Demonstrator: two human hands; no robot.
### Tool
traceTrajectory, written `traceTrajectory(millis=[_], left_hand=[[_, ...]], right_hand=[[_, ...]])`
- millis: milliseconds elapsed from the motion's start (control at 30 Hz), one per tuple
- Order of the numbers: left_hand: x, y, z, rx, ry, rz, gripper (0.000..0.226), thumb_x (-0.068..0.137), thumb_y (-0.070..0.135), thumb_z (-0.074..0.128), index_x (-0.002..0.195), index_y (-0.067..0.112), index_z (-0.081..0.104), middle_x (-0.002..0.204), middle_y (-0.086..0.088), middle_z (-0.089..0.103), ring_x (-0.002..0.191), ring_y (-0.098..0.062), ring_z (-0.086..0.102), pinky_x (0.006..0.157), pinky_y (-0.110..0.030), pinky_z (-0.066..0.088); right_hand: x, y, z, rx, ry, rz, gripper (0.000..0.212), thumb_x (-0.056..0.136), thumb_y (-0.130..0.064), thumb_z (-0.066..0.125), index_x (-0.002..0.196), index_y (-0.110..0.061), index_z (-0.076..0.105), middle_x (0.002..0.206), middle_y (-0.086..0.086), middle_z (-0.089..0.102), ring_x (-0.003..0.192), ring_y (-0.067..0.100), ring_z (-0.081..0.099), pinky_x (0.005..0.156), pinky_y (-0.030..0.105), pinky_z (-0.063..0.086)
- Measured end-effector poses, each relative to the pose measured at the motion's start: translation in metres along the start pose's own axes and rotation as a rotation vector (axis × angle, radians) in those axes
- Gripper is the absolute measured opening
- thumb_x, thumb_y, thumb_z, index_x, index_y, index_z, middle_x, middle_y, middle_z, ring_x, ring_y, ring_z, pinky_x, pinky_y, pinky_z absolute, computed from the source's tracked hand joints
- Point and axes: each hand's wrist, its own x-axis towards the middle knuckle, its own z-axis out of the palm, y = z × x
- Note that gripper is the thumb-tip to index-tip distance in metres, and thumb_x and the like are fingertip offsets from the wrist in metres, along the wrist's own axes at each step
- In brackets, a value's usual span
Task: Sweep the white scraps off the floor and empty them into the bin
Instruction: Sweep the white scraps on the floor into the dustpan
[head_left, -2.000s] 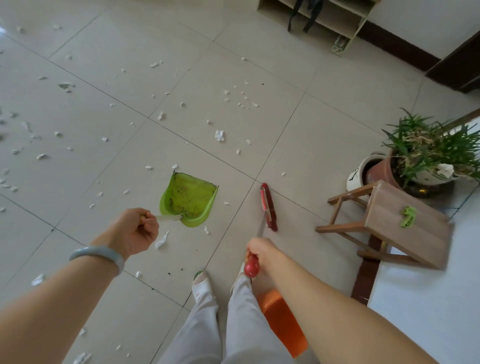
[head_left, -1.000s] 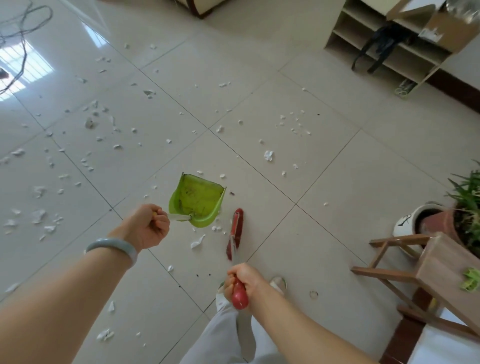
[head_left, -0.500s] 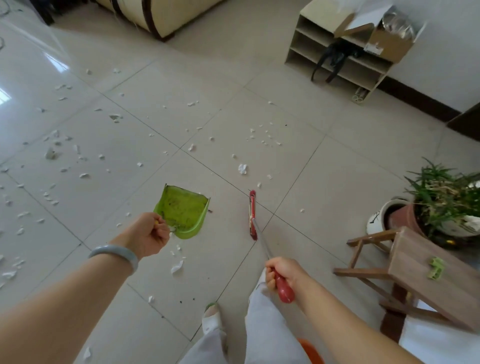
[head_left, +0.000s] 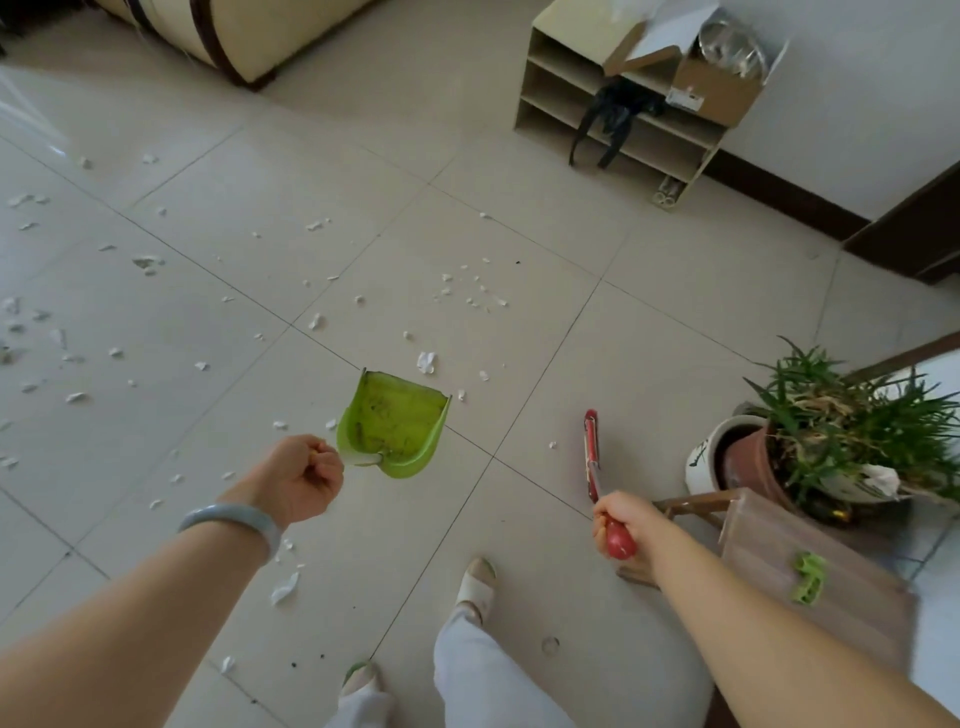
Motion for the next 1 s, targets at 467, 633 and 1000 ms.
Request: traceTrajectory(millis=[467, 633, 1000], left_hand=[[-0.011, 0.021, 0.063, -0.021, -0.046, 0.042, 0.030, 0.094, 0.011, 0.027, 0.064, 0.016, 0.033, 0.037, 0.004, 0.034, 0.024, -0.005, 0.031, 0.027, -0.010, 0.026], [-0.019, 0.032, 0.050, 0.002, -0.019, 0.098, 0.031, 0.095, 0.012, 0.028, 0.066, 0.016, 0.034, 0.037, 0.005, 0.035, 0.025, -0.004, 0.031, 0.027, -0.010, 0.027], [-0.013, 0.083, 0.031, -0.029, -0.016, 0.127, 0.031, 0.095, 0.010, 0.026, 0.066, 0.016, 0.033, 0.037, 0.004, 0.036, 0.024, -0.005, 0.031, 0.027, -0.010, 0.027]], right_hand=[[-0.041, 0.011, 0.119, -0.216, -0.231, -0.004, 0.029, 0.083, 0.010, 0.032, 0.062, -0.002, 0.049, 0.039, 0.005, 0.043, 0.030, 0.015, 0.039, 0.043, 0.024, 0.035], [-0.063, 0.015, 0.155, -0.315, -0.377, 0.011, 0.027, 0.082, 0.006, 0.037, 0.060, -0.003, 0.049, 0.033, 0.003, 0.042, 0.027, 0.012, 0.040, 0.036, 0.015, 0.034], [-0.062, -0.049, 0.074, -0.180, -0.363, -0.068, 0.025, 0.092, 0.008, 0.039, 0.079, -0.013, 0.043, 0.051, 0.005, 0.040, 0.030, 0.009, 0.036, 0.032, 0.012, 0.030]])
